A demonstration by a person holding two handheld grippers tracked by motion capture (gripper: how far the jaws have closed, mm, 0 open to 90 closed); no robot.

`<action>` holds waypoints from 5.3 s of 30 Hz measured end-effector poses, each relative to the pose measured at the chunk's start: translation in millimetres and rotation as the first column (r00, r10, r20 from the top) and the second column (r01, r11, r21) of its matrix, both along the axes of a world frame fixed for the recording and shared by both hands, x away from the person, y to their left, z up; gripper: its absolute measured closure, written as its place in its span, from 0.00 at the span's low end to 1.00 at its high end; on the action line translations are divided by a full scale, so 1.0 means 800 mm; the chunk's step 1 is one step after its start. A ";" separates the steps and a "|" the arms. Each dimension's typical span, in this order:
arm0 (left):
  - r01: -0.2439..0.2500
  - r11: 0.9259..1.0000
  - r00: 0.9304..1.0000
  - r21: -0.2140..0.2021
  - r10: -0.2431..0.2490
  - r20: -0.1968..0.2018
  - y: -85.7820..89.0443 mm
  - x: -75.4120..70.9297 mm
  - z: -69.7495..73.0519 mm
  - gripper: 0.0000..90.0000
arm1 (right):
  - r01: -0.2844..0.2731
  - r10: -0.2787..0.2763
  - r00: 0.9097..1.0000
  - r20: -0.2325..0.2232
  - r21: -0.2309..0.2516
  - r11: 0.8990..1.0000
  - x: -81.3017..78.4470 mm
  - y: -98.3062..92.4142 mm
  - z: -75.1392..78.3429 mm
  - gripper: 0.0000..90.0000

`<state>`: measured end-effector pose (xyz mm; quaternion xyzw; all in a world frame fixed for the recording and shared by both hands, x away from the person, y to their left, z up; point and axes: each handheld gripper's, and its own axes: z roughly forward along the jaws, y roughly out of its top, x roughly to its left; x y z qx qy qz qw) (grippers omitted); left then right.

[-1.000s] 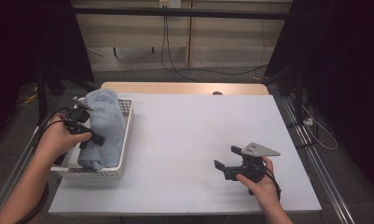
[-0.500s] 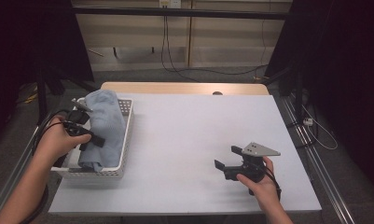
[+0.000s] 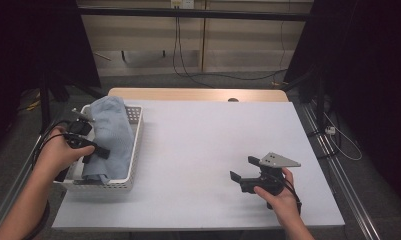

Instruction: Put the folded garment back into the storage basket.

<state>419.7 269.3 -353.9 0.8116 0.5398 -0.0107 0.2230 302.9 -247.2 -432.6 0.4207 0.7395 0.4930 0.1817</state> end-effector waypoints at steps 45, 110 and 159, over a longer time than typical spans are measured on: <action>-0.103 0.994 0.963 -0.023 0.106 0.249 -0.004 0.062 -0.013 0.48 | -0.009 0.009 1.000 0.000 0.002 1.000 0.001 0.001 0.000 0.11; -0.164 0.986 0.963 -0.014 0.163 0.214 -0.038 0.116 -0.087 1.00 | -0.006 0.006 1.000 0.003 0.000 1.000 0.002 -0.004 0.002 0.11; -0.041 0.996 0.977 -0.082 0.057 0.204 -0.047 0.061 -0.010 0.23 | -0.012 0.012 1.000 0.002 -0.003 1.000 -0.001 0.001 0.001 0.11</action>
